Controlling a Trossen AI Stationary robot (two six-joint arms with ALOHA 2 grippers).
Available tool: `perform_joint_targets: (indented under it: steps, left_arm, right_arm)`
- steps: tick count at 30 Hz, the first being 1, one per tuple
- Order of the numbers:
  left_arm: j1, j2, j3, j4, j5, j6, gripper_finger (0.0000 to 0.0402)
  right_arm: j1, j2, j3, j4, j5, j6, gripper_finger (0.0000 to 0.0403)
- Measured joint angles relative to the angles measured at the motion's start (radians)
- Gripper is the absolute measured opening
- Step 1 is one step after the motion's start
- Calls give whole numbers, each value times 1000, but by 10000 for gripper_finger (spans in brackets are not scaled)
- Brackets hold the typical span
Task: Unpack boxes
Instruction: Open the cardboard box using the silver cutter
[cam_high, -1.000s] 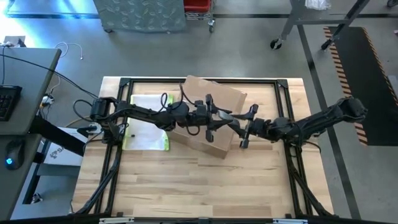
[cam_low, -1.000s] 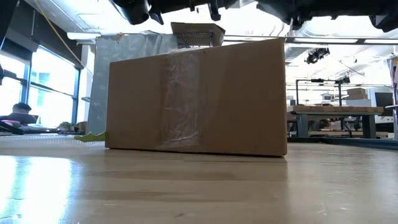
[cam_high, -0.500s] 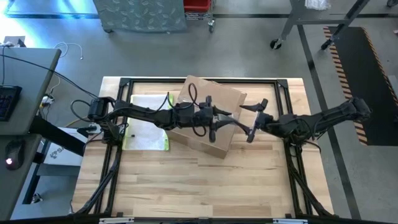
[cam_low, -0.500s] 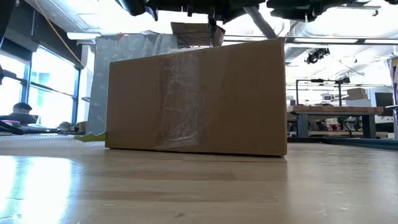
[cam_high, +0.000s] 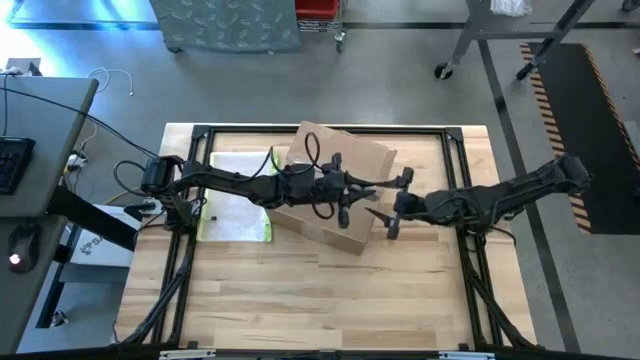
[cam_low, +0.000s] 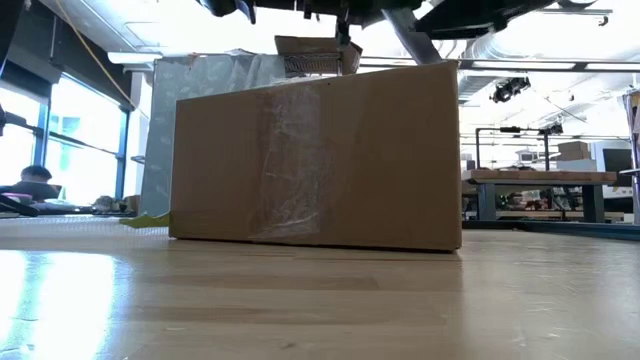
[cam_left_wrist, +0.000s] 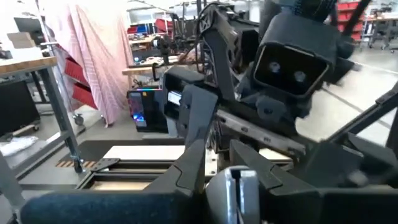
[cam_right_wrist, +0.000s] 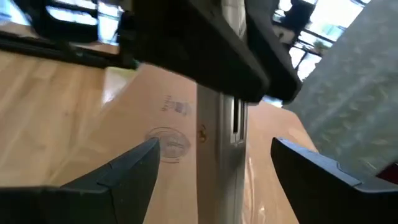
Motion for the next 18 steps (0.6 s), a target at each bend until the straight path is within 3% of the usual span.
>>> perform_joint_targets:
  steps: [7, 16, 18]
  left_arm:
    - [0, 0, 0, 4, -19, -3, 46]
    - [1, 0, 1, 11, -57, -32, 47]
    - [1, 0, 2, 6, -67, -42, 47]
  right_arm:
    - [0, 153, 0, 149, 183, -45, 262]
    - [17, 180, -1, 179, 342, -58, 99]
    - [25, 181, -2, 179, 347, -67, 90]
